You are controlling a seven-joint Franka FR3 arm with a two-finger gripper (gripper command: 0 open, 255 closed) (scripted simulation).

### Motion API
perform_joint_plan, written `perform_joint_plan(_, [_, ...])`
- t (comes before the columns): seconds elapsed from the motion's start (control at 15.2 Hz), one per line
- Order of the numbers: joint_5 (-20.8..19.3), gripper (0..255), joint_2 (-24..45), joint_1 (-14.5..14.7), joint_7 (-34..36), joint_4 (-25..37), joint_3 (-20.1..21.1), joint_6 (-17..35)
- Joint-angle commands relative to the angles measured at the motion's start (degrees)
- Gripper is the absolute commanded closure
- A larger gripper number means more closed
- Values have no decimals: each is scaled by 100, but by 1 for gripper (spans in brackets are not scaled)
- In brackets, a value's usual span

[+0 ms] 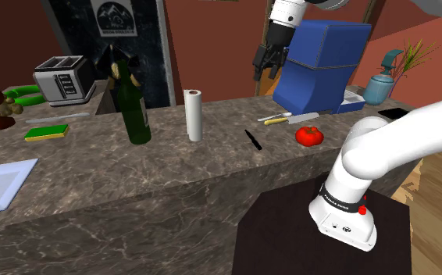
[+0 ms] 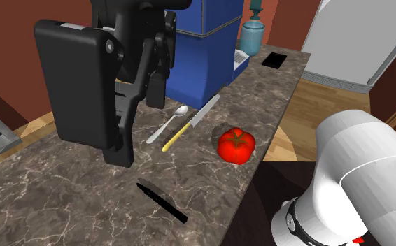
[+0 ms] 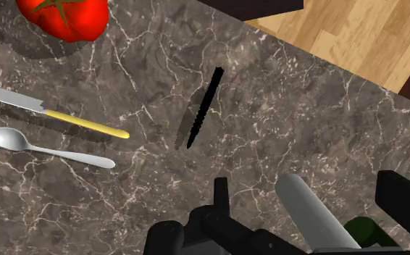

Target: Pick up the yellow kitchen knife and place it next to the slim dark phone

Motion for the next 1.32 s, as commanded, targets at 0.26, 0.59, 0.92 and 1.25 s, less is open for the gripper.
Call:
perform_joint_plan(0.26, [-377,0,-392,84,-1076,-628,-466,50])
perform_joint_plan(0.59, [-999,0,-687,106,-2463,-1221,-1139,157])
perform_joint_plan(0.92, [-1744,0,-692,87,-3881,-1579,-1914,384])
perform_joint_plan(1.25, [-2511,0,-357,124,-5298,-1681,-2770,785])
